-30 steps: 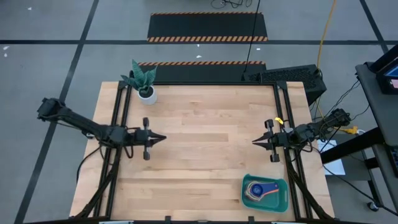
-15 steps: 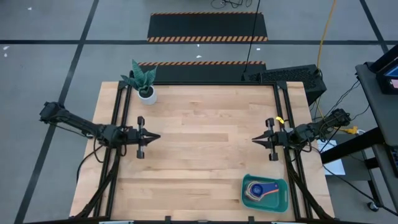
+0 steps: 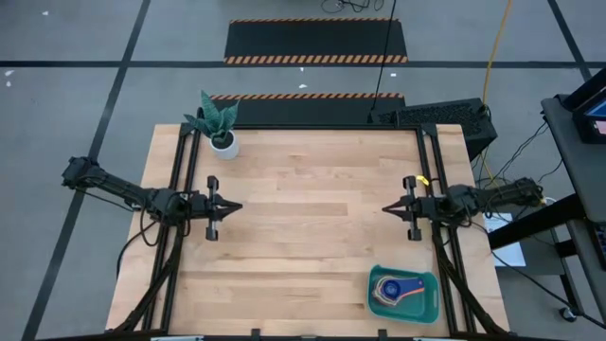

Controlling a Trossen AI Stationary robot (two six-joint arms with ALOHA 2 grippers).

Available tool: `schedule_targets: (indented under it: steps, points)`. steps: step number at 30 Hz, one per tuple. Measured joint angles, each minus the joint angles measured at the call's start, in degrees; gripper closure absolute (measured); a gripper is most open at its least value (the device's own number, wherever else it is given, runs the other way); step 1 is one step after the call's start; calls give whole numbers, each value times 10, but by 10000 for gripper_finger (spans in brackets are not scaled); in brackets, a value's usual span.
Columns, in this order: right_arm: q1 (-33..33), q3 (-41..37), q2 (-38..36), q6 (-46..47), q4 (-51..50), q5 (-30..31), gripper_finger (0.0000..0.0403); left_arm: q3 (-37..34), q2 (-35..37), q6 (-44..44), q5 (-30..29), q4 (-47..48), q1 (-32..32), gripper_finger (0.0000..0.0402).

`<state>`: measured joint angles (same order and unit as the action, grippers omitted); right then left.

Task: Nest measuring cups in basket
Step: Return to Home Position

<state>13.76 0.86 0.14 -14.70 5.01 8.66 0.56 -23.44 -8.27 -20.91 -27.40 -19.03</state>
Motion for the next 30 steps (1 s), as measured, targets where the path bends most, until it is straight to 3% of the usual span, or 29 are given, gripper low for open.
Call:
schedule_targets:
  steps: [10,30]
  points:
    - [-103,0,0,-4,-8,-117,403,0,0,14,-1,1,0,383]
    - [-129,0,0,67,-36,-103,403,0,0,-8,-2,2,0,383]
